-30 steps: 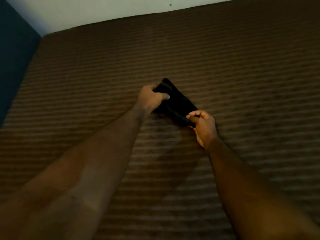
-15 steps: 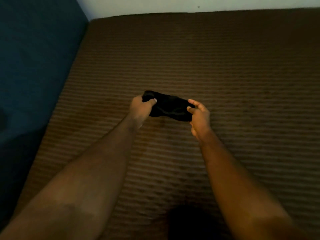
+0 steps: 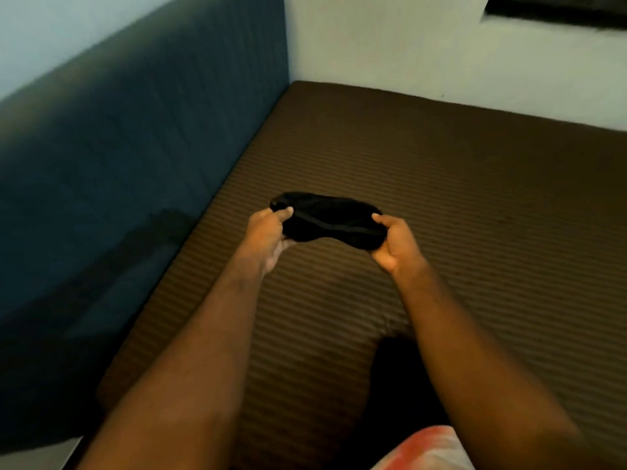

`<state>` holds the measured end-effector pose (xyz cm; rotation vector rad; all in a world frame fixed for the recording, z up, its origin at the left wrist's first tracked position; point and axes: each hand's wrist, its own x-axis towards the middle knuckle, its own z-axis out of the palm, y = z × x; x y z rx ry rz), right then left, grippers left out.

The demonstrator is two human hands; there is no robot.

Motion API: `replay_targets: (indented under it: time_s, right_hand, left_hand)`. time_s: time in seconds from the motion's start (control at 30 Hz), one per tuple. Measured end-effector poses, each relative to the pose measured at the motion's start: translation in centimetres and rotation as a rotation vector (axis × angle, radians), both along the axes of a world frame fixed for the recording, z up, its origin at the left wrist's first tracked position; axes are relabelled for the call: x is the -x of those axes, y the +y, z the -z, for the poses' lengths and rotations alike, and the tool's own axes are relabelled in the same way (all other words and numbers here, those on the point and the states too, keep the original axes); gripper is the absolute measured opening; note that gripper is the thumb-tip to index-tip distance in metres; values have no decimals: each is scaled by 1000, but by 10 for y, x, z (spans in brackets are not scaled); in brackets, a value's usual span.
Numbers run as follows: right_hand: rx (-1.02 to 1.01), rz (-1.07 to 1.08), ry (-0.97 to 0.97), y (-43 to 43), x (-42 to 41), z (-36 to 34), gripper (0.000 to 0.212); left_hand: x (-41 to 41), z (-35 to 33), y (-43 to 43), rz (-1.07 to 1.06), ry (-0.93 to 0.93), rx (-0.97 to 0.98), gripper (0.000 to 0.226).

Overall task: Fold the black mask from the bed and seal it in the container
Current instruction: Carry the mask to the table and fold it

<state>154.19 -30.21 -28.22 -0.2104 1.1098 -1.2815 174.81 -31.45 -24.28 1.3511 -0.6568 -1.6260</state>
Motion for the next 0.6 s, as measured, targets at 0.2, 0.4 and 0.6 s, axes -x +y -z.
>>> replay_targets:
  time_s: [0.2,0.4,0.6]
  right_hand:
    - [96,-58,23,90,-15,-66,30]
    - [72,35,107,166,14,-91,38]
    - [76,129,118,228,37,-106,38]
  left_hand:
    - [-35,-42,71,108,-1,88,35]
    - [-14,-77,128,273,-133,231,61]
    - [7,-90,170,417,-56,186,57]
